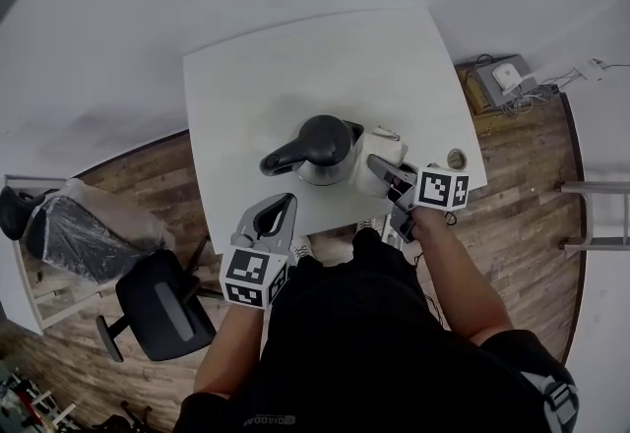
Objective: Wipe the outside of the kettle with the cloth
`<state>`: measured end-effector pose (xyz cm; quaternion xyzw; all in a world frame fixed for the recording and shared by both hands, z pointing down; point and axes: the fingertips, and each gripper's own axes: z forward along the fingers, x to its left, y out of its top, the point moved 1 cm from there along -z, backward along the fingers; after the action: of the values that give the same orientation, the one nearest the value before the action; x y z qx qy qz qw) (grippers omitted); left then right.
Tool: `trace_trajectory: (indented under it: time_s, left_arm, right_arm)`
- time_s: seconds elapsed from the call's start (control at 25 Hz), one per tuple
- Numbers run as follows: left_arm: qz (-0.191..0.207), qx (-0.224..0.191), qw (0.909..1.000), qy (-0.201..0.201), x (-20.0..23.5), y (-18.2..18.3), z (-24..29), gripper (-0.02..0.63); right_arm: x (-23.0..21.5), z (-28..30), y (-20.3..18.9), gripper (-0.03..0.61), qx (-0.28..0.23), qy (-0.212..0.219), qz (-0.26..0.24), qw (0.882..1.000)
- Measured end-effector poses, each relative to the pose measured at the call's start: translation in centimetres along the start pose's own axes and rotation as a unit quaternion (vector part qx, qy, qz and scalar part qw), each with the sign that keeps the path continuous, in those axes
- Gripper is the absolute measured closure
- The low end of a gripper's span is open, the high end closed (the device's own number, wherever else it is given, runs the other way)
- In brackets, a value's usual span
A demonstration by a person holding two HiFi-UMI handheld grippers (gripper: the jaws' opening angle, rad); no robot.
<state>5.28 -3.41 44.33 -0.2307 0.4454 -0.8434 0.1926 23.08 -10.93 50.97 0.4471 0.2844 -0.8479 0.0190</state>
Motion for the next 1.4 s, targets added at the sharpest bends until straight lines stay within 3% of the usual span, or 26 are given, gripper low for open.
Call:
trace_trajectory:
  time_s: [0.68,1.0,1.28,1.4]
  left_arm:
    - [-0.031,0.014,0.9968,0.072,-0.3,-0.1,1.6,0.609]
    - [-0.025,0.022,0.9931,0.113,-0.3,0.5,1.9,0.609]
    - [-0.051,0.017,0.9893,0.136,-0.9,0.6,1.9,0.609]
    - [-0.102,0.001,0.9861,0.131,-1.1,0.9,1.9,0.609]
  right_arm:
    - [-7.1,3.7,-2.3,0.482,0.092,0.003,0.029,0.995]
    - [-8.3,5.1,-2.8,0.482,0.133,0.018,0.019,0.991]
    - [-9.1,5.3,-3.0,0.482,0.159,0.031,0.014,0.987]
    - [-9.0,5.0,-2.7,0.482,0.166,0.044,0.016,0.985]
